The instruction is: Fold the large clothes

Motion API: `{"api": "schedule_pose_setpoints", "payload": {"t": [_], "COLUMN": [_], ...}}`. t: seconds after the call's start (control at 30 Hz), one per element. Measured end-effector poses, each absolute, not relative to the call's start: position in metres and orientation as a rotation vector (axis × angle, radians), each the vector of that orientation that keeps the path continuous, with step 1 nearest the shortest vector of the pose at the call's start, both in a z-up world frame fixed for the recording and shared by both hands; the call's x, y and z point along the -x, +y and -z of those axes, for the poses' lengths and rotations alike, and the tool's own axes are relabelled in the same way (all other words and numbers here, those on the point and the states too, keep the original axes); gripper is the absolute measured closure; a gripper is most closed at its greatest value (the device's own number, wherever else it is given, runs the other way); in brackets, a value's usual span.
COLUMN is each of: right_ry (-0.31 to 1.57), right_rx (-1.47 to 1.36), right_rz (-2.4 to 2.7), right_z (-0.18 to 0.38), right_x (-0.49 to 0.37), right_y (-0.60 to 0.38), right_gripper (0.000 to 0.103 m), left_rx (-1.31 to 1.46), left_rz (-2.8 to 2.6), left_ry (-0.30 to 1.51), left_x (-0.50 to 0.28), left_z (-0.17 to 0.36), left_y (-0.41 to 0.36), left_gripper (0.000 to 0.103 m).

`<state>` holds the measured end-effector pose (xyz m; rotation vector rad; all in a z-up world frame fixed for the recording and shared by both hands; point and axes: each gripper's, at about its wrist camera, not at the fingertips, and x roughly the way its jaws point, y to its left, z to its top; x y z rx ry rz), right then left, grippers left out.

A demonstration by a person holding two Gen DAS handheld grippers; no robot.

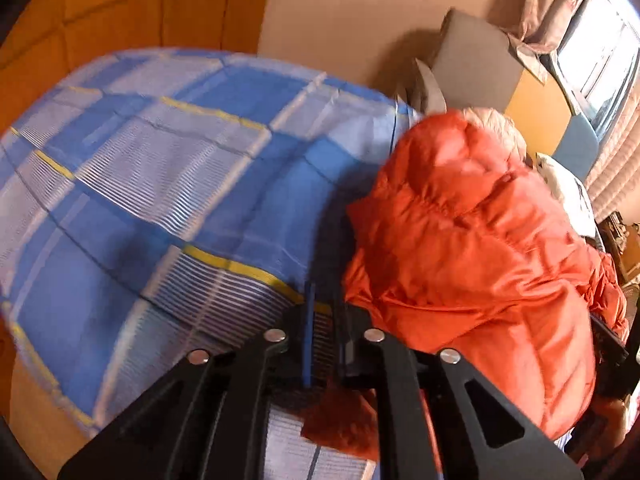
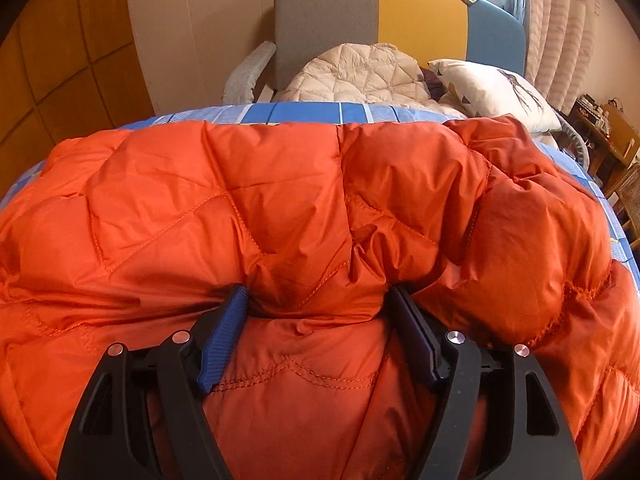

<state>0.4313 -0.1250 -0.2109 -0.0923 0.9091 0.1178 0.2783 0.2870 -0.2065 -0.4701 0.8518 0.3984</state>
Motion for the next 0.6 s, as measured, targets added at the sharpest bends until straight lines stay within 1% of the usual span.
{"api": "schedule_pose_setpoints", "payload": {"t": [0.03, 0.13, 0.27, 0.33, 0.6], "right_ry": [0.907, 0.894, 0.87, 0.859, 0.825], "right_rx": [0.09, 0.073, 0.054, 0.04, 0.012], "right_rz": [-0.121, -0.127, -0.13, -0.121, -0.08], "right_z": [0.21, 0.205, 0.196, 0.191, 0.181], "right_x": [-0.43, -0.421, -0.403, -0.392, -0.362], "right_y": [-0.125, -0.129, -0.133, -0.135, -0.145], "right_gripper": [0.031, 0.031, 0.029, 0.028, 0.028], "left_rx": [0.451, 0.4, 0.346, 0.33, 0.256], "left_rz": [-0.404, -0.389, -0.27, -0.216, -0.073], "left_ry": [0.819, 0.733, 0.682, 0.679, 0.737], "left_x": [-0.274, -0.265, -0.273, -0.281, -0.316], "left_z": [0.196, 0.168, 0.143, 0.139, 0.157], "left_y": [0.282, 0.262, 0.224, 0.208, 0.149], "left_gripper": [0.077, 0.07, 0.066, 0.066, 0.066]}}
